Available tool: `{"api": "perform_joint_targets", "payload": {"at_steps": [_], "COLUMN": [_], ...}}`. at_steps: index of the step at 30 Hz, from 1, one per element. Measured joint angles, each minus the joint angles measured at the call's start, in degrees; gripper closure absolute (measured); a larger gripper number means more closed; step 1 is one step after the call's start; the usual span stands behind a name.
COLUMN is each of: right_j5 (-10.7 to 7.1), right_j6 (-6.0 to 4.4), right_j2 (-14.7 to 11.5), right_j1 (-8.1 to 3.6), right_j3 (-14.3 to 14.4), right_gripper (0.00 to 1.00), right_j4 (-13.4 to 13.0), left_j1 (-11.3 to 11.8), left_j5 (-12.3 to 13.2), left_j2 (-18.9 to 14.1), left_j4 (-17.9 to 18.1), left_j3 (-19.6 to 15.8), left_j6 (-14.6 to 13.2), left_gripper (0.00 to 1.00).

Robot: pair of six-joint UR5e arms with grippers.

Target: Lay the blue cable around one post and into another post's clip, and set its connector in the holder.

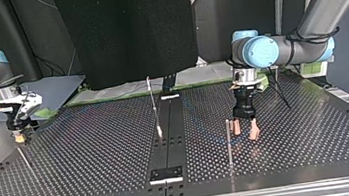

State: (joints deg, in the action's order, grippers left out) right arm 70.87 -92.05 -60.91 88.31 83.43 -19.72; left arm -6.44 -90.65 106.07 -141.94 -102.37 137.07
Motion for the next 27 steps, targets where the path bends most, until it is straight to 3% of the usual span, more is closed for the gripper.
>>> {"api": "perform_joint_targets", "payload": {"at_steps": [10, 27], "right_j5": [-0.09, 0.13], "right_j6": [0.82, 0.59], "right_j2": [0.1, 0.1], "right_j1": [0.22, 0.0], "right_j3": [-0.4, -0.4], "right_gripper": [1.0, 1.0], "right_j4": [-0.8, -2.1], "left_j1": [0.0, 0.0], "left_j5": [0.0, 0.0], "left_j2": [0.0, 0.0], "left_j4": [0.0, 0.0], "left_j3": [0.0, 0.0], "left_j6": [-0.1, -0.1], "left_gripper": [0.0, 0.0]}}
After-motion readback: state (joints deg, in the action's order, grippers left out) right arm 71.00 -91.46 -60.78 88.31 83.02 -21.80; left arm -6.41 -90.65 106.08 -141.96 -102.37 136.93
